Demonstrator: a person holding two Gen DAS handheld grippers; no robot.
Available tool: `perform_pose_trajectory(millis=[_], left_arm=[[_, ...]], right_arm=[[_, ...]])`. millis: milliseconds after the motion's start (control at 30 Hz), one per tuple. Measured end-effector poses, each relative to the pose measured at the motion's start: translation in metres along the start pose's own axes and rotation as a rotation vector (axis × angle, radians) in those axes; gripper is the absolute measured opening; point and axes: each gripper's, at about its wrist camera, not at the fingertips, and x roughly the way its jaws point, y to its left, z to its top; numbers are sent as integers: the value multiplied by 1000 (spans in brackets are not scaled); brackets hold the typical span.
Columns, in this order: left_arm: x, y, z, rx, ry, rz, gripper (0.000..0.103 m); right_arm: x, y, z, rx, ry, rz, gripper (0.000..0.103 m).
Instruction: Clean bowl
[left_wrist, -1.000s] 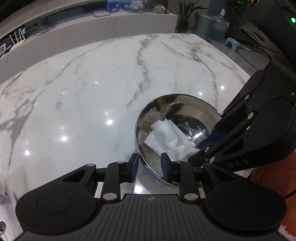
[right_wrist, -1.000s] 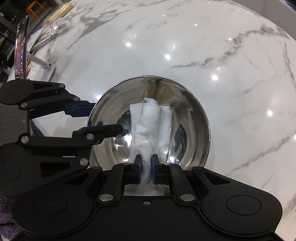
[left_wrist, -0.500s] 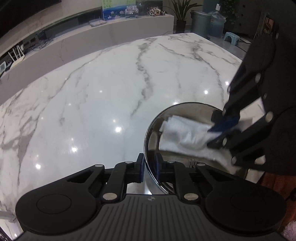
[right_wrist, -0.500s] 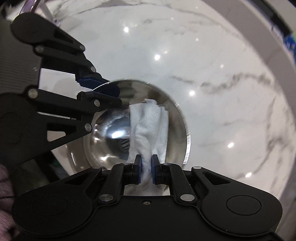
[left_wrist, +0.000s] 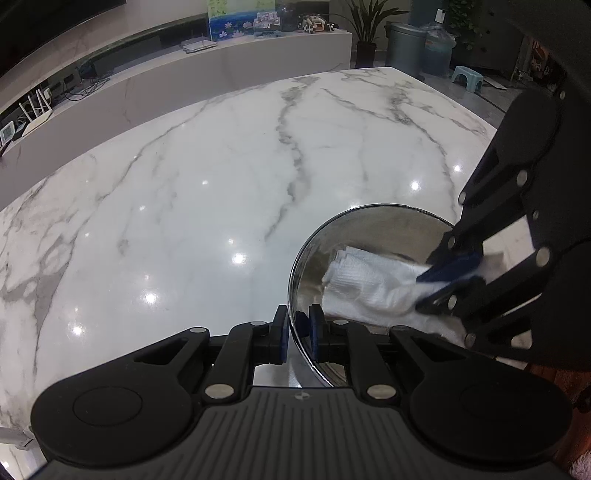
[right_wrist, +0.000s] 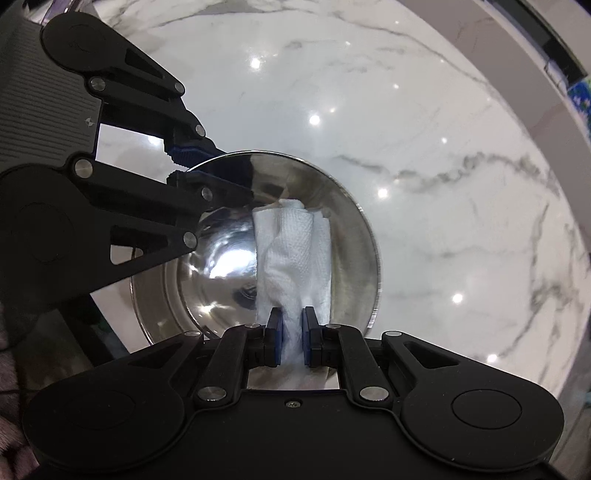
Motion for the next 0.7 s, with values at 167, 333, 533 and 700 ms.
perform_pose_trajectory(millis=[167,333,533,700], left_arm=[[0,1,1,-27,10,-6,10],[-2,8,-6,-92,45,-60,16],[-4,8,-10,-84,49,-81,19],[0,5,-9,-48,49,-63,16]], right_arm=[[4,-1,-1,82,-26,99,10],[6,-17,-7,234,-48,183,10],[7,-23,-12,292,-63,221,9],[5,-8,-3,181,-45,154,9]])
